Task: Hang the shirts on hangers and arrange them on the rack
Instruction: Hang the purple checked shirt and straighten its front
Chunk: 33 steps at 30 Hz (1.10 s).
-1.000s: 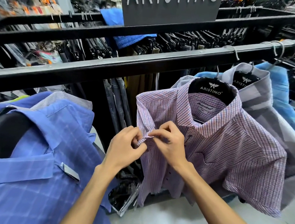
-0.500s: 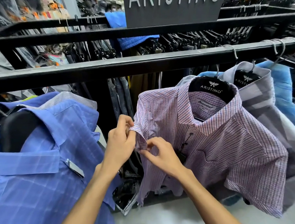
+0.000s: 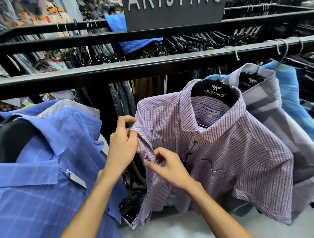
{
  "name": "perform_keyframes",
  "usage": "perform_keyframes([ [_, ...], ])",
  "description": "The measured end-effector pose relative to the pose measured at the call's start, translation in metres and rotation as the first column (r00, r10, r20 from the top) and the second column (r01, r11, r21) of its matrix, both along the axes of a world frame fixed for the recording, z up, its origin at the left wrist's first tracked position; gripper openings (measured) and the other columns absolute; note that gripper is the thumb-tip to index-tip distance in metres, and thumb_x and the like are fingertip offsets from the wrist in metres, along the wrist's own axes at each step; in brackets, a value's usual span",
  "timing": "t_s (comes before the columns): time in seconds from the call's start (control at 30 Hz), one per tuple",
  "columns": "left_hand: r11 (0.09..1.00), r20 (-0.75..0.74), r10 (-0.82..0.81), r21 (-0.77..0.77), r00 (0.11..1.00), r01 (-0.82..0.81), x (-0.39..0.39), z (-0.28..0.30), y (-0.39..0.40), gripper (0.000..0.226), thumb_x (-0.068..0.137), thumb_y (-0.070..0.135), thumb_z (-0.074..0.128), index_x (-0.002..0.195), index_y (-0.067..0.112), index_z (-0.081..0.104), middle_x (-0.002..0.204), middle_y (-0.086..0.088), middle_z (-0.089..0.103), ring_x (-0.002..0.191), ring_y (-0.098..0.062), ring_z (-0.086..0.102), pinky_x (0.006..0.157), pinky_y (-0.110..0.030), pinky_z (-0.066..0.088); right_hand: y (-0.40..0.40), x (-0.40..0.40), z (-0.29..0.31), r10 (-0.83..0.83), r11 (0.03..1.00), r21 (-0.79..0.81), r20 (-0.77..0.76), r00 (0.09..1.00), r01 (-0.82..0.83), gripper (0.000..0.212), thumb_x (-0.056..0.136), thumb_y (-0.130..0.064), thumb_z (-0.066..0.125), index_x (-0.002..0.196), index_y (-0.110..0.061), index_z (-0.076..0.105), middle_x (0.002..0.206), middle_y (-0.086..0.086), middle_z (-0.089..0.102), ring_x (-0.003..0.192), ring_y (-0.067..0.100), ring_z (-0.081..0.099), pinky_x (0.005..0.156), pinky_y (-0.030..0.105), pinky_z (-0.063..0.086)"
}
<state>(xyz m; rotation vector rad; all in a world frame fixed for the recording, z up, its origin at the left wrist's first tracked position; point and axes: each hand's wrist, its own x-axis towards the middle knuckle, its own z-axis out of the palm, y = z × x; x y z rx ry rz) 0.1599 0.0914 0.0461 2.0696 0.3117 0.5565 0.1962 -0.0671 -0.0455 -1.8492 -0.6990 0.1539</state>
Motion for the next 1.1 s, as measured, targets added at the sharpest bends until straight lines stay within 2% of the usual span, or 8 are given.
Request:
perform_keyframes([
  [0.13,0.996,-0.033,0.09,-0.025,0.995,-0.091,0.003,-0.003,0.011,0.031,0.098,0.006,0.043,0.109,0.035,0.048,0.071,-0.008,0.066,0.051,-0.019,0.069,0.059,-0.046,0.061,-0.007,0.005,0.001,-0.38,0.914,0.181,0.075,0.922,0.362,0.01,0.085,-0.013,0.079,0.083,-0.019,0.07,0.082,-0.007,0.066,0.075,0.01,0.063,0.07,0.024,0.05],
  [0.23,0.949,-0.048,0.094,0.306,0.994,-0.075,0.0,-0.01,0.013,0.028,0.096,0.011,0.048,0.113,0.034,0.051,0.065,-0.001,0.064,0.053,-0.019,0.059,0.06,-0.044,0.053,-0.015,0.013,0.006,-0.511,0.828,0.231,-0.064,0.857,0.511,0.014,0.085,-0.009,0.074,0.082,-0.022,0.07,0.081,-0.005,0.068,0.073,0.009,0.064,0.071,0.023,0.052],
  [0.33,0.897,-0.113,0.114,0.439,0.987,-0.053,-0.001,-0.014,0.008,0.025,0.093,0.015,0.053,0.108,0.034,0.059,0.054,-0.002,0.054,0.053,-0.009,0.05,0.053,-0.035,0.04,-0.02,0.016,0.009,-0.499,0.83,0.212,-0.133,0.856,0.516,0.017,0.085,-0.007,0.072,0.082,-0.023,0.065,0.078,-0.002,0.066,0.068,0.005,0.057,0.068,0.02,0.048],
  [0.5,0.914,-0.158,0.115,0.405,0.981,-0.042,-0.003,-0.015,0.002,0.023,0.083,0.013,0.059,0.093,0.033,0.053,0.054,-0.003,0.053,0.055,-0.013,0.052,0.055,-0.032,0.039,-0.027,0.013,0.005,-0.242,0.965,0.086,-0.062,0.968,0.247,0.026,0.079,0.0,0.076,0.081,-0.023,0.063,0.091,0.004,0.056,0.071,0.006,0.056,0.071,0.016,0.044],
  [0.7,0.937,-0.195,0.182,0.33,0.964,-0.11,0.0,-0.021,-0.001,0.026,0.086,0.014,0.057,0.098,0.032,0.042,0.078,0.01,0.06,0.079,-0.028,0.058,0.069,-0.041,0.045,-0.027,0.015,-0.002,-0.404,0.913,-0.019,0.087,0.911,0.407,0.027,0.082,0.003,0.06,0.085,-0.024,0.061,0.09,-0.004,0.047,0.073,0.008,0.049,0.074,0.021,0.041],
  [0.83,0.941,-0.197,0.095,0.337,0.976,-0.023,-0.001,-0.028,-0.012,0.026,0.092,0.021,0.056,0.106,0.035,0.04,0.08,0.012,0.06,0.081,-0.028,0.061,0.07,-0.041,0.045,-0.022,0.017,-0.011,-0.345,0.928,-0.16,-0.031,0.938,0.336,0.017,0.097,-0.014,0.044,0.095,-0.028,0.053,0.104,-0.002,0.05,0.08,0.015,0.064,0.085,0.036,0.051],
  [1.0,0.893,-0.12,-0.013,0.445,0.993,0.065,-0.001,-0.032,-0.013,0.043,0.093,0.017,0.056,0.128,0.04,0.049,0.121,0.012,0.06,0.096,-0.024,0.065,0.074,-0.043,0.053,-0.013,0.013,-0.015,-0.376,0.921,-0.104,0.008,0.927,0.375,0.011,0.085,-0.007,0.066,0.087,-0.018,0.063,0.092,0.0,0.057,0.074,0.003,0.056,0.072,0.007,0.039],
  [1.1,0.87,0.015,-0.023,0.493,1.0,0.013,-0.004,-0.037,-0.015,0.028,0.092,0.024,0.065,0.114,0.039,0.06,0.104,0.016,0.06,0.077,-0.013,0.063,0.063,-0.033,0.05,-0.007,0.014,-0.016,-0.429,0.902,-0.034,0.028,0.903,0.43,0.025,0.071,0.0,0.071,0.078,-0.022,0.061,0.083,-0.004,0.058,0.071,0.002,0.056,0.067,0.008,0.037],
])
